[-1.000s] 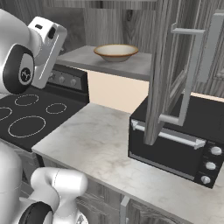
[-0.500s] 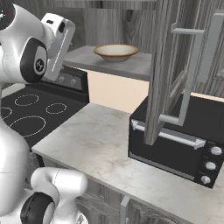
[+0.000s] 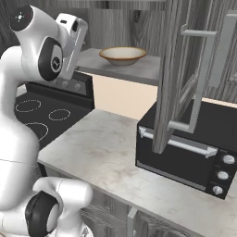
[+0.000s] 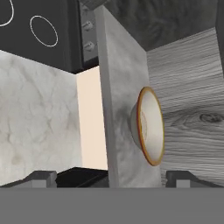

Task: Move the bowls from the cabinet to the plates on the dining table.

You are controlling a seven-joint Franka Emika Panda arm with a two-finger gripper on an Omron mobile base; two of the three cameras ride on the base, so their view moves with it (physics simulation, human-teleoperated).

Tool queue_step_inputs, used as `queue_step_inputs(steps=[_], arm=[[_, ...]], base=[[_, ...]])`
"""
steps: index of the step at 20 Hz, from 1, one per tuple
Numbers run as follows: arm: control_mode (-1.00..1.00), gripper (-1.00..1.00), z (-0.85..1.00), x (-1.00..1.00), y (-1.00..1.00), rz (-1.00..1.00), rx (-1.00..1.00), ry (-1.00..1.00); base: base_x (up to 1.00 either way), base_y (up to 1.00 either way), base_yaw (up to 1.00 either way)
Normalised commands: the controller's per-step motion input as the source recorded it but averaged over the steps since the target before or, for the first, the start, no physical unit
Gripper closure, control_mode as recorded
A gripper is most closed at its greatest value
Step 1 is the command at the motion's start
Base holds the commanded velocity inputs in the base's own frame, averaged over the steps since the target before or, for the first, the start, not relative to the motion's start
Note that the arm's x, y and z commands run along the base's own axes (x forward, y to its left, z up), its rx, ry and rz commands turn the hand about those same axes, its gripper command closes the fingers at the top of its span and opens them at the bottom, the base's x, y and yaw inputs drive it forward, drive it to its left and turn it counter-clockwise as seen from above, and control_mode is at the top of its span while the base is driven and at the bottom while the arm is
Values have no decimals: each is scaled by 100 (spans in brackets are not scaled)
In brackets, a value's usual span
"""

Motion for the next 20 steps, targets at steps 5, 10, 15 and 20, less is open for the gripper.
queue_step_inputs(steps=[5,10,15,20], arm=[[-100,-100,-5,48,-8,0,-4,0],[-100,-100,-7,47,-8,0,-4,-1],[-100,-100,-12,44,-7,0,-4,0],[-100,-100,-14,42,-6,0,-4,0]], base=[[0,0,0],[0,0,0],[0,0,0],[0,0,0]])
